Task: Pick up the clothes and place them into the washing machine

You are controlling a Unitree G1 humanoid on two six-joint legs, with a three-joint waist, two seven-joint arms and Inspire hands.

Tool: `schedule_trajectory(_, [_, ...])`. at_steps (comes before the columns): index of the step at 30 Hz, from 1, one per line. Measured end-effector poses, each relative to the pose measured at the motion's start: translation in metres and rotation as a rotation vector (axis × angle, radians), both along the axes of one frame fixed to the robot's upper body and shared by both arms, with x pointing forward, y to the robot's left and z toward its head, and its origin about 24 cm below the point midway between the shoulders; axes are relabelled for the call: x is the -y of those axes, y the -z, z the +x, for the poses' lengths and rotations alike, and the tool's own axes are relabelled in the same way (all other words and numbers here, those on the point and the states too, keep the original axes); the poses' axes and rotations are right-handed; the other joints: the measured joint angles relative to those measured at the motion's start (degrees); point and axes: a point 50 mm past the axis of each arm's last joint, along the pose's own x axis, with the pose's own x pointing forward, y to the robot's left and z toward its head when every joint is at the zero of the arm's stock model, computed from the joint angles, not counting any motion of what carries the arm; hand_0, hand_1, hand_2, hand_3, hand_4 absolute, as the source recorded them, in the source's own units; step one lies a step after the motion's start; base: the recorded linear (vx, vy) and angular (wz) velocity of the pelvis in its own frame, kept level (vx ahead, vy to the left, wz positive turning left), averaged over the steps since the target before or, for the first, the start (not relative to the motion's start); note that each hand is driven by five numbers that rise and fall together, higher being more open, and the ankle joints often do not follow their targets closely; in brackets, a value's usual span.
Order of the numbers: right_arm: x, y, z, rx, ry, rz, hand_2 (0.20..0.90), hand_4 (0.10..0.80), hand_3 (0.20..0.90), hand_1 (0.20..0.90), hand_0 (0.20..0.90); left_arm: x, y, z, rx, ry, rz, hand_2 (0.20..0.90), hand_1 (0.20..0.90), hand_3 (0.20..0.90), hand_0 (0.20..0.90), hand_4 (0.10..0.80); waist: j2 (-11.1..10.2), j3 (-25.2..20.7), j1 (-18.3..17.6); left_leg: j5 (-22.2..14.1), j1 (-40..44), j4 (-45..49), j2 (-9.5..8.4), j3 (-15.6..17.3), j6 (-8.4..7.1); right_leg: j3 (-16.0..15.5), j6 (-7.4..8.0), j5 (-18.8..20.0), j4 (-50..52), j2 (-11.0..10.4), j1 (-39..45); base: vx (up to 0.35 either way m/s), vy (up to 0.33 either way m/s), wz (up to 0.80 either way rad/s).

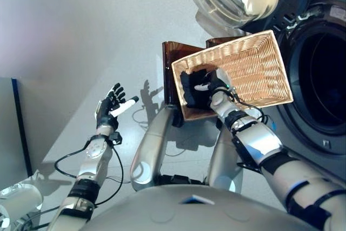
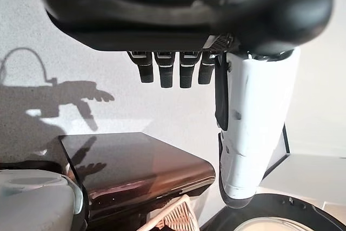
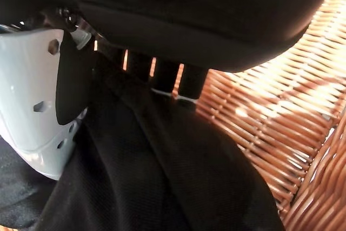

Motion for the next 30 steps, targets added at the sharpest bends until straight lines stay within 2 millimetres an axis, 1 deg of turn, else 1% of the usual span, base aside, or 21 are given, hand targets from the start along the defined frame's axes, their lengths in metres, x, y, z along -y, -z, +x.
schedule_trajectory(7, [0.002,-0.001,0.000,0.022,0.021,0.008,0.200,0.300,0.200,0.200,0.200,0.000,0.000,0.000,-0.003,0.000,0.008,0.900,0.900,0.900,0.900,0.800,0.0,0.0,-0.3,0.0,0.6,-0.7,0.33,0.5,0.08,0.4,0.14,0.1,-0.9,0.3,0.3,0.005,-0.021,-0.06])
schedule_trajectory(10, [0.008,0.004,-0.006,0.041,0.084,0.088,0.200,0.300,0.200,0.200,0.200,-0.002,0.002,-0.004,-0.012,-0.008,0.010,0.900,0.900,0.900,0.900,0.800,0.0,0.0,-0.8,0.5,3.5,-3.8,0.38,1.0,0.57,0.8,1.01,0.7,-4.2,0.7,2.9,0.012,-0.024,-0.14])
schedule_trajectory(11, [0.009,0.005,-0.007,0.041,0.094,0.093,0.200,0.300,0.200,0.200,0.200,-0.002,0.002,-0.004,-0.013,-0.010,0.012,0.900,0.900,0.900,0.900,0.800,0.0,0.0,-1.0,0.7,4.2,-4.5,0.41,1.1,0.73,0.9,1.05,0.7,-4.8,0.7,3.3,0.028,-0.018,-0.15])
schedule_trajectory(12, [0.017,0.005,-0.008,0.056,0.134,0.114,0.200,0.300,0.200,0.200,0.200,-0.002,0.002,-0.004,-0.014,-0.009,0.012,0.900,0.900,0.900,0.900,0.800,0.0,0.0,-1.7,1.1,5.1,-6.0,0.44,1.4,0.84,1.0,1.32,1.3,-6.3,0.6,4.1,0.032,-0.020,-0.12])
schedule_trajectory(13, [0.016,0.006,-0.010,0.067,0.151,0.146,0.200,0.300,0.200,0.200,0.200,-0.002,0.002,-0.003,-0.013,-0.009,0.011,0.900,0.900,0.900,0.900,0.800,0.0,0.0,-1.5,1.6,5.6,-7.0,0.44,1.6,0.75,1.1,1.47,1.9,-7.3,0.7,4.5,0.034,-0.026,-0.18])
schedule_trajectory(14, [0.024,0.005,-0.011,0.084,0.193,0.173,0.200,0.300,0.200,0.200,0.200,-0.002,0.003,-0.004,-0.014,-0.010,0.012,0.900,0.900,0.900,0.900,0.800,0.0,0.0,-1.9,2.4,6.6,-9.2,0.52,2.1,0.67,1.1,1.53,2.6,-9.4,0.6,5.2,0.053,-0.057,-0.20])
schedule_trajectory(16, [0.033,0.006,-0.015,0.117,0.251,0.224,0.200,0.300,0.200,0.200,0.200,-0.002,0.003,-0.003,-0.015,-0.010,0.011,0.900,0.900,0.900,0.900,0.800,0.0,0.0,-2.8,3.1,8.1,-11.6,0.55,2.5,0.70,1.0,1.31,4.3,-12.0,0.6,6.6,0.038,-0.037,-0.15])
schedule_trajectory(17, [0.035,0.007,-0.016,0.124,0.268,0.242,0.200,0.300,0.200,0.200,0.200,-0.002,0.003,-0.004,-0.016,-0.011,0.011,0.900,0.900,0.900,0.900,0.800,0.0,0.0,-3.0,3.3,8.8,-12.6,0.52,2.5,0.80,1.0,1.47,5.5,-13.0,0.7,7.2,0.031,-0.029,-0.10])
schedule_trajectory(18, [0.038,0.008,-0.018,0.128,0.289,0.255,0.200,0.300,0.200,0.200,0.200,-0.002,0.004,-0.004,-0.020,-0.011,0.011,0.900,0.900,0.900,0.900,0.800,-0.1,0.1,-3.2,3.5,10.0,-13.7,0.46,2.8,0.85,1.1,1.90,6.3,-14.1,0.6,8.2,0.049,-0.046,-0.11])
schedule_trajectory(19, [0.045,0.006,-0.018,0.137,0.309,0.253,0.200,0.300,0.200,0.200,0.200,-0.002,0.004,-0.004,-0.021,-0.011,0.010,0.900,0.900,0.900,0.900,0.800,-0.1,0.1,-3.4,3.6,10.4,-14.0,0.51,2.8,0.98,1.1,2.00,6.4,-14.4,0.6,8.5,0.069,-0.061,-0.12])
schedule_trajectory(20, [0.051,0.004,-0.019,0.164,0.335,0.280,0.200,0.300,0.200,0.200,0.200,-0.001,0.005,-0.003,-0.019,-0.014,0.005,0.900,0.900,0.900,0.900,0.800,-0.2,0.1,-3.7,3.8,11.3,-15.6,0.51,2.9,0.77,1.0,2.19,6.7,-15.6,0.7,9.2,0.054,-0.040,-0.08])
schedule_trajectory(21, [0.054,0.003,-0.019,0.181,0.361,0.312,0.200,0.300,0.200,0.200,0.200,0.000,0.006,-0.003,-0.023,-0.015,-0.002,0.900,0.900,0.900,0.900,0.800,-0.2,0.0,-3.8,4.7,12.4,-17.5,0.49,2.9,0.77,1.0,2.86,7.6,-17.4,0.8,10.3,0.055,-0.033,-0.08])
schedule_trajectory(22, [0.057,0.001,-0.019,0.195,0.379,0.316,0.200,0.300,0.200,0.200,0.200,0.001,0.006,-0.003,-0.024,-0.014,-0.003,0.900,0.900,0.900,0.900,0.800,-0.3,0.1,-3.8,4.9,13.1,-18.2,0.57,3.0,0.95,0.9,3.02,7.8,-17.9,0.9,10.9,-0.037,-0.034,-0.08])
schedule_trajectory(23, [0.066,-0.003,-0.019,0.224,0.410,0.334,0.200,0.300,0.200,0.200,0.200,0.002,0.007,-0.003,-0.026,-0.014,-0.006,0.900,0.900,0.900,0.900,0.800,-0.5,0.1,-4.5,5.3,14.3,-19.7,0.59,3.0,0.80,0.9,3.15,8.1,-19.0,0.9,11.8,-0.031,-0.040,-0.08])
schedule_trajectory(24, [0.066,-0.004,-0.018,0.237,0.417,0.352,0.200,0.300,0.200,0.200,0.200,0.002,0.007,-0.003,-0.027,-0.018,-0.008,0.900,0.900,0.900,0.900,0.800,-0.6,0.0,-4.5,6.0,15.0,-20.9,0.58,3.4,0.90,1.0,3.48,8.8,-19.9,0.9,12.2,-0.018,-0.038,-0.12])
schedule_trajectory(26, [0.068,-0.012,-0.014,0.292,0.426,0.391,0.200,0.300,0.200,0.200,0.200,0.002,0.008,-0.003,-0.027,-0.020,-0.010,0.900,0.900,0.900,0.900,0.800,-1.1,-0.1,-4.6,7.4,16.6,-24.5,0.67,3.8,0.64,1.0,3.30,10.0,-22.7,1.1,13.2,0.087,-0.039,-0.14])
schedule_trajectory(27, [0.074,-0.017,-0.013,0.326,0.443,0.417,0.200,0.300,0.200,0.200,0.200,0.004,0.007,-0.001,-0.023,-0.017,-0.015,0.900,0.900,0.900,0.900,0.800,-1.2,-0.1,-5.3,8.1,17.8,-26.4,0.73,3.8,0.42,0.9,3.20,10.5,-24.3,1.2,14.0,0.089,-0.047,-0.10])
schedule_trajectory(28, [0.075,-0.019,-0.014,0.350,0.467,0.461,0.200,0.300,0.200,0.200,0.200,0.005,0.008,-0.001,-0.022,-0.024,-0.025,0.900,0.900,0.900,0.900,0.800,-1.3,-0.1,-5.0,9.2,19.6,-29.3,0.77,3.9,0.09,0.8,3.23,11.6,-26.5,1.4,15.6,0.087,-0.047,-0.13])
schedule_trajectory(30, [0.075,-0.018,-0.015,0.365,0.485,0.495,0.200,0.300,0.200,0.200,0.200,0.005,0.008,-0.002,-0.024,-0.025,-0.025,0.900,0.900,0.900,0.900,0.800,-1.9,-0.4,-5.1,10.0,21.7,-31.7,1.03,4.1,-0.08,0.8,2.95,12.3,-28.7,1.8,17.3,0.072,-0.040,-0.21])
